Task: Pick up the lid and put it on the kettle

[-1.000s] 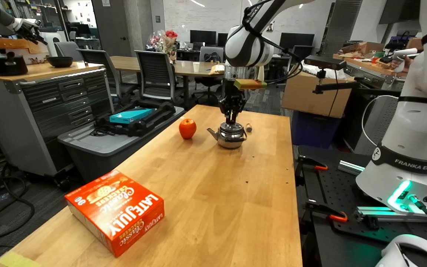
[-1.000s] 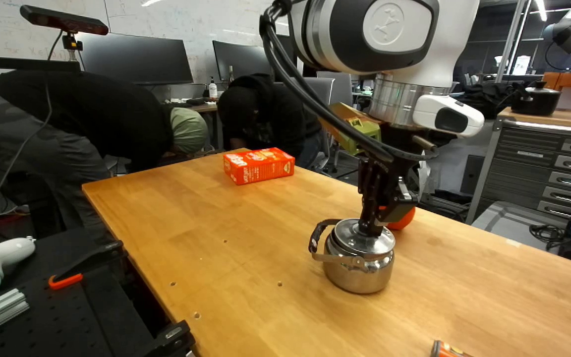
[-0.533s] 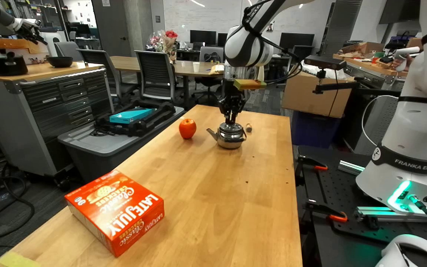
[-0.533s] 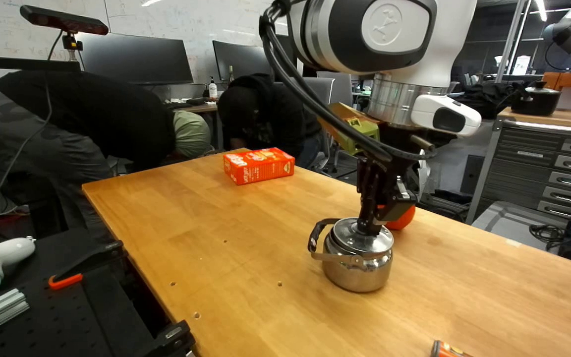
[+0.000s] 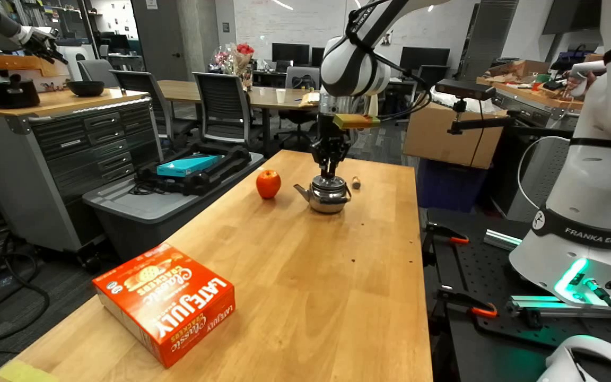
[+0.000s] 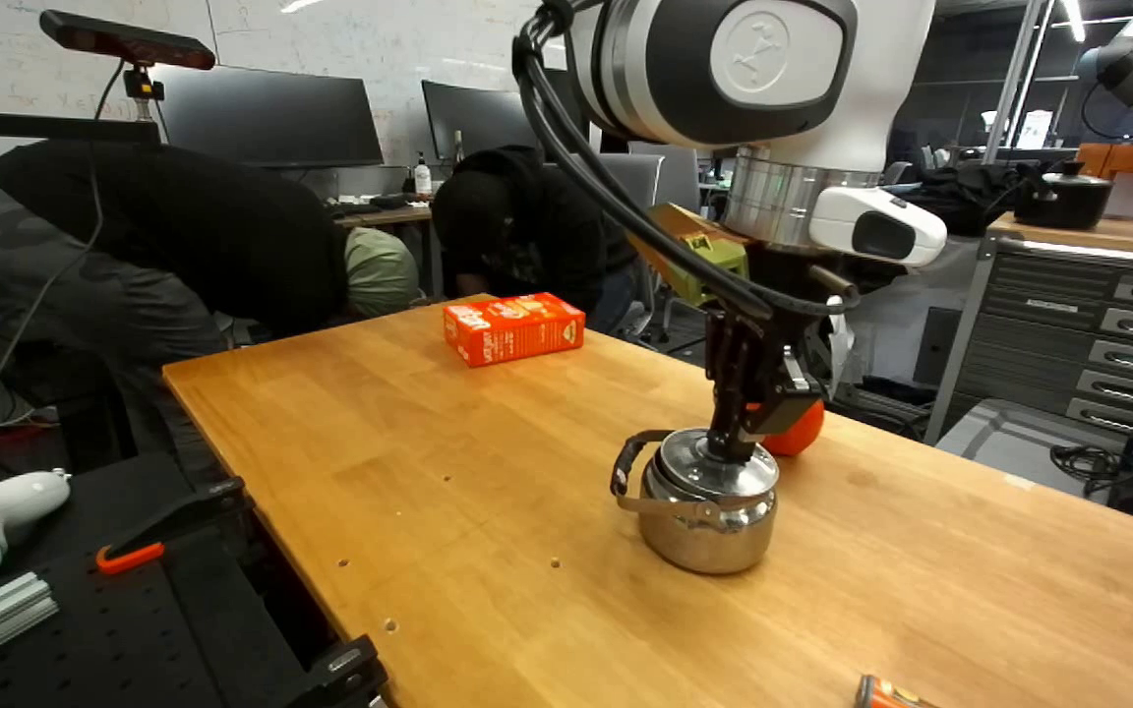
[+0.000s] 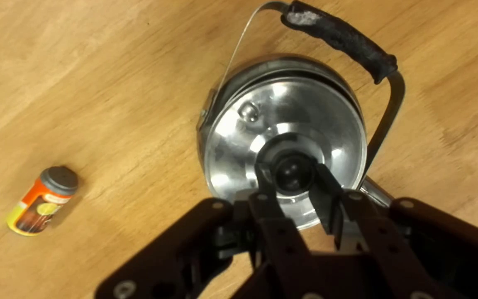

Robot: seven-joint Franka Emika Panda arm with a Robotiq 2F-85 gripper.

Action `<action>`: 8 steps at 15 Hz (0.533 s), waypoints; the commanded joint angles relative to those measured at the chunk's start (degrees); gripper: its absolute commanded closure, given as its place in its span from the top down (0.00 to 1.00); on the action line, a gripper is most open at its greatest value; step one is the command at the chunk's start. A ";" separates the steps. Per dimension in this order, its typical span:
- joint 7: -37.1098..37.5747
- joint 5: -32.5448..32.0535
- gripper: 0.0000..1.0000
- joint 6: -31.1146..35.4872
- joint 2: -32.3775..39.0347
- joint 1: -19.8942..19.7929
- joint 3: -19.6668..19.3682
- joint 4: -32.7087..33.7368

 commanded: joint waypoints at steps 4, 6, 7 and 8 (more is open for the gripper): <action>-1.53 0.55 0.07 1.80 -1.22 0.53 0.37 -1.52; -1.38 0.07 0.07 1.84 -1.17 0.79 0.26 -1.65; -1.21 -0.27 0.07 1.80 -1.03 0.95 0.17 -1.67; -0.94 -0.68 0.07 1.91 -0.89 1.16 0.04 -1.73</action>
